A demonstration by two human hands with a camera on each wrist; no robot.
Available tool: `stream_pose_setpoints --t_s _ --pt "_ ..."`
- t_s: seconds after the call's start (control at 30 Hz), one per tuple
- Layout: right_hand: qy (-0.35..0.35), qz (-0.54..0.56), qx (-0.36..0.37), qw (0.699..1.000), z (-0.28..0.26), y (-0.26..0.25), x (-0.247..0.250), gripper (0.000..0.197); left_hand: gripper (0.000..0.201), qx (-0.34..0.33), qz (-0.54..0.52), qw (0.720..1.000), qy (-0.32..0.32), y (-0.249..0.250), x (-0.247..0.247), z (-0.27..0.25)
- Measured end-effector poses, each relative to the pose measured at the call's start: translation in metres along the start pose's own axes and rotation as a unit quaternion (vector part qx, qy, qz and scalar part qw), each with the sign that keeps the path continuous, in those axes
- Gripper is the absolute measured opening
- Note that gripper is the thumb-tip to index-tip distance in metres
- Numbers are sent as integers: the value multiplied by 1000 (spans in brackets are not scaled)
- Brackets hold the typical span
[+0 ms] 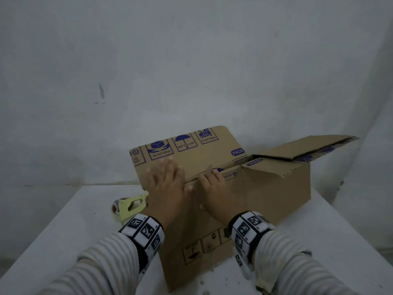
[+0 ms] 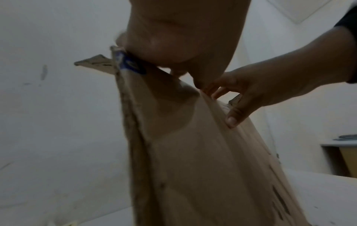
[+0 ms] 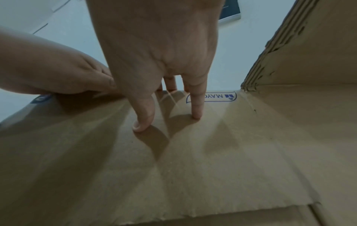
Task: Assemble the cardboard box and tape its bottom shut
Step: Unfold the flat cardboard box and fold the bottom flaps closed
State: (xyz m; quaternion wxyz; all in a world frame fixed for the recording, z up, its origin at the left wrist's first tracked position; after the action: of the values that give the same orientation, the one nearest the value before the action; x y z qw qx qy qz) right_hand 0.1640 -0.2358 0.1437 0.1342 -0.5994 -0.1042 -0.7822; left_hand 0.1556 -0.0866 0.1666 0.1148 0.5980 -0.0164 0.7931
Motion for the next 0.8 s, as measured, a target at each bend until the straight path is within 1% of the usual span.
stream_pose_setpoints --t_s 0.07,0.13,0.2,0.27,0.33,0.4,0.47,0.53,0.6,0.7,0.8 --pt "14 -13 14 1000 -3 0 0 74 64 -42 42 998 -31 10 -5 1" --pt "26 6 19 999 -8 0 4 67 66 -48 46 997 -42 17 -8 3" --pt "29 25 -12 999 -14 4 13 61 66 -43 31 997 -56 18 -9 7" --pt "63 -7 -98 993 -18 16 26 54 66 -40 18 997 -66 16 -9 9" --pt "79 -19 -208 975 -23 31 36 50 66 -39 18 997 -63 12 -10 11" --pt "66 -31 -287 955 -30 47 40 46 65 -37 25 998 -51 7 -13 12" --pt "35 -25 -332 942 -39 59 36 46 64 -38 29 998 -44 6 -14 13" --pt "12 -3 -342 940 -47 69 27 49 62 -43 30 998 -36 8 -15 13" --pt "11 21 -333 943 -53 78 20 52 60 -42 32 998 -35 15 -15 12" --pt "12 61 -316 947 -57 90 10 56 54 -17 36 998 -40 29 -15 10" --pt "-16 76 -292 953 -56 97 1 59 41 21 9 999 -39 51 -15 14"
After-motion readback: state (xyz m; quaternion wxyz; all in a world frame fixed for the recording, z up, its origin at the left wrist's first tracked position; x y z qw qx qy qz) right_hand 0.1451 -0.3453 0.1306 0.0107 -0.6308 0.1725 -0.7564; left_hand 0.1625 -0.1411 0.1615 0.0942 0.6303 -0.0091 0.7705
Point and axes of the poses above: each hand's wrist, its own z-axis towards the middle knuckle, its own x-axis out of the back of the hand, y = z × x, the point moved 1 cm from there along z, towards the middle knuckle, and after that the axes turned 4 degrees about -y, right-handed, at the moved point
